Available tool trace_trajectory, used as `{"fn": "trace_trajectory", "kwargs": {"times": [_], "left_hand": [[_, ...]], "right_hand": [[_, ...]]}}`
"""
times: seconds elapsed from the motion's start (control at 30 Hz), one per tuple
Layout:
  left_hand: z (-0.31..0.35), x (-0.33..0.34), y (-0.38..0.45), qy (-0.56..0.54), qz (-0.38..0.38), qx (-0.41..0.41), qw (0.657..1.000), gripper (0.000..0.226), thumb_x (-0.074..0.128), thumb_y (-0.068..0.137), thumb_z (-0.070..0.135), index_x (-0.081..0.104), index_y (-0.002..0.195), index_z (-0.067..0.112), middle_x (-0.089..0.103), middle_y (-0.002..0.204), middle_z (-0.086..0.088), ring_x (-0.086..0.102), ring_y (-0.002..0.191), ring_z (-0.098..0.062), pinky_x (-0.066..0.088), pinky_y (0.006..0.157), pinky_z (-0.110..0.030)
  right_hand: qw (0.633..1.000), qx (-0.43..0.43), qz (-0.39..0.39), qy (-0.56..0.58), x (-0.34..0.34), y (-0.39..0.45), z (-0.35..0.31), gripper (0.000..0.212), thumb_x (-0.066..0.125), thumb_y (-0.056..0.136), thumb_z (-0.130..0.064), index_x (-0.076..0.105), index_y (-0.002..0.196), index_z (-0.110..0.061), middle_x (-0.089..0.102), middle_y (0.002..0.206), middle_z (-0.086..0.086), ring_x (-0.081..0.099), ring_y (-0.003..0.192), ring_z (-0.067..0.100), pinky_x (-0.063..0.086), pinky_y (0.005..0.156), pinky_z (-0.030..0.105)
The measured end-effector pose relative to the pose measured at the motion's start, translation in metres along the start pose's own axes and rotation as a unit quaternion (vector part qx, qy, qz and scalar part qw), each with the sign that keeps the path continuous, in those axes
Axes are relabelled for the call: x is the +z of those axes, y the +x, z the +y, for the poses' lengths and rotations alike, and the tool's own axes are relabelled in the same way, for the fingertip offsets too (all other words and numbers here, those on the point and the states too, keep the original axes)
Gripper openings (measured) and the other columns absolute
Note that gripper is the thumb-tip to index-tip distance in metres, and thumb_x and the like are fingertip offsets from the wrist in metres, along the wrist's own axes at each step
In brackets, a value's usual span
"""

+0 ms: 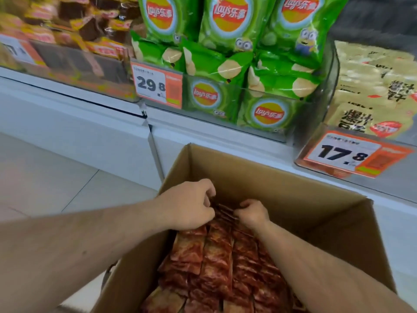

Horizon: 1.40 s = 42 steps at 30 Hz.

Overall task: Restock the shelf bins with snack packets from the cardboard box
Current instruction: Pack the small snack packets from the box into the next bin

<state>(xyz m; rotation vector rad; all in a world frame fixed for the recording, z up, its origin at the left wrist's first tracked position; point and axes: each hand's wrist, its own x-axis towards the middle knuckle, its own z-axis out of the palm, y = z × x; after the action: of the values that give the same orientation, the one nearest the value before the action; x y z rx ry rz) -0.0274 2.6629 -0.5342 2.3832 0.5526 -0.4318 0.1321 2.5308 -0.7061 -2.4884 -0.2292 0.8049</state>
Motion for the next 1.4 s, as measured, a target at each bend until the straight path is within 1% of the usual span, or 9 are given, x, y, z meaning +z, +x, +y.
{"fn": "trace_trajectory", "kwargs": {"times": [0.2,0.37,0.47,0.63,0.7,0.8,0.93,1.17,1.4], "left_hand": [[-0.014,0.009,0.001,-0.155,-0.02,-0.11,0.982,0.027,0.061,0.091,0.025,0.055,0.118,0.025,0.066,0.105,0.006,0.063,0.092,-0.01,0.054,0.077,-0.025],[-0.011,0.009,-0.002,-0.484,-0.084,-0.304,0.816,0.068,0.053,0.096,0.052,0.035,0.147,0.01,0.049,0.142,-0.019,0.053,0.124,-0.037,0.053,0.089,-0.047],[-0.01,0.012,0.002,-0.55,-0.094,-0.323,0.764,0.054,0.056,0.094,0.051,0.049,0.122,0.006,0.061,0.121,-0.019,0.062,0.106,-0.034,0.052,0.088,-0.049],[-0.018,0.027,0.008,-0.462,0.005,-0.308,0.832,0.026,0.069,0.084,-0.001,0.065,0.109,0.0,0.072,0.095,-0.018,0.072,0.075,-0.027,0.058,0.059,-0.034],[-0.021,0.027,0.007,-0.44,0.007,-0.305,0.845,0.03,0.07,0.083,-0.002,0.063,0.112,0.002,0.073,0.096,-0.018,0.072,0.082,-0.031,0.059,0.069,-0.038],[-0.025,0.029,0.008,-0.419,-0.007,-0.293,0.859,0.03,0.068,0.085,-0.002,0.063,0.114,0.007,0.073,0.099,-0.016,0.072,0.088,-0.032,0.058,0.086,-0.047],[-0.028,0.033,0.012,-0.409,-0.02,-0.281,0.868,0.021,0.064,0.088,-0.005,0.065,0.104,0.008,0.073,0.1,-0.015,0.07,0.094,-0.033,0.056,0.091,-0.048],[-0.039,0.04,0.016,-0.394,-0.043,-0.291,0.871,0.025,0.062,0.089,-0.005,0.061,0.105,0.014,0.073,0.102,-0.014,0.07,0.094,-0.032,0.057,0.088,-0.048],[-0.034,0.036,0.008,-0.409,-0.038,-0.285,0.866,0.025,0.056,0.09,-0.005,0.056,0.11,0.01,0.069,0.106,-0.019,0.07,0.094,-0.037,0.057,0.087,-0.049]], "right_hand": [[0.997,-0.025,0.076,0.004,0.017,0.008,0.005,0.011,0.064,0.088,-0.017,0.072,0.094,-0.02,0.072,0.104,0.004,0.064,0.103,0.026,0.045,0.082,0.024],[0.954,-0.255,0.116,0.108,0.0,-0.078,-0.004,0.012,0.06,0.093,-0.009,0.058,0.088,-0.019,0.064,0.096,-0.008,0.058,0.091,0.004,0.041,0.08,0.016],[0.891,-0.425,0.099,0.122,-0.007,-0.132,-0.01,0.024,0.06,0.09,-0.007,0.05,0.086,-0.029,0.058,0.102,-0.018,0.056,0.101,-0.003,0.041,0.084,0.006],[0.875,-0.461,0.063,0.135,-0.004,-0.132,-0.004,0.031,0.057,0.071,-0.006,0.054,0.096,-0.025,0.059,0.107,-0.006,0.059,0.09,0.005,0.045,0.08,0.015],[0.923,-0.362,0.09,0.092,-0.002,-0.103,0.01,0.032,0.058,0.07,-0.007,0.062,0.098,-0.021,0.061,0.103,-0.003,0.058,0.081,0.009,0.045,0.075,0.02],[0.987,-0.13,0.091,-0.026,-0.001,-0.044,0.036,0.034,0.061,0.083,-0.015,0.067,0.117,-0.016,0.064,0.119,0.005,0.06,0.108,0.022,0.045,0.093,0.025],[0.998,0.055,0.03,-0.008,0.009,0.009,0.05,0.046,0.06,0.091,-0.029,0.056,0.136,-0.018,0.06,0.134,0.01,0.054,0.125,0.031,0.043,0.102,0.031],[0.996,0.013,0.066,-0.06,0.027,0.027,0.046,0.012,0.063,0.091,-0.022,0.072,0.099,-0.019,0.071,0.109,0.008,0.063,0.105,0.03,0.048,0.085,0.029],[0.973,-0.213,0.093,-0.012,-0.023,-0.055,0.009,0.004,0.06,0.094,-0.017,0.059,0.094,-0.013,0.069,0.101,0.007,0.065,0.097,0.026,0.05,0.082,0.031]]}}
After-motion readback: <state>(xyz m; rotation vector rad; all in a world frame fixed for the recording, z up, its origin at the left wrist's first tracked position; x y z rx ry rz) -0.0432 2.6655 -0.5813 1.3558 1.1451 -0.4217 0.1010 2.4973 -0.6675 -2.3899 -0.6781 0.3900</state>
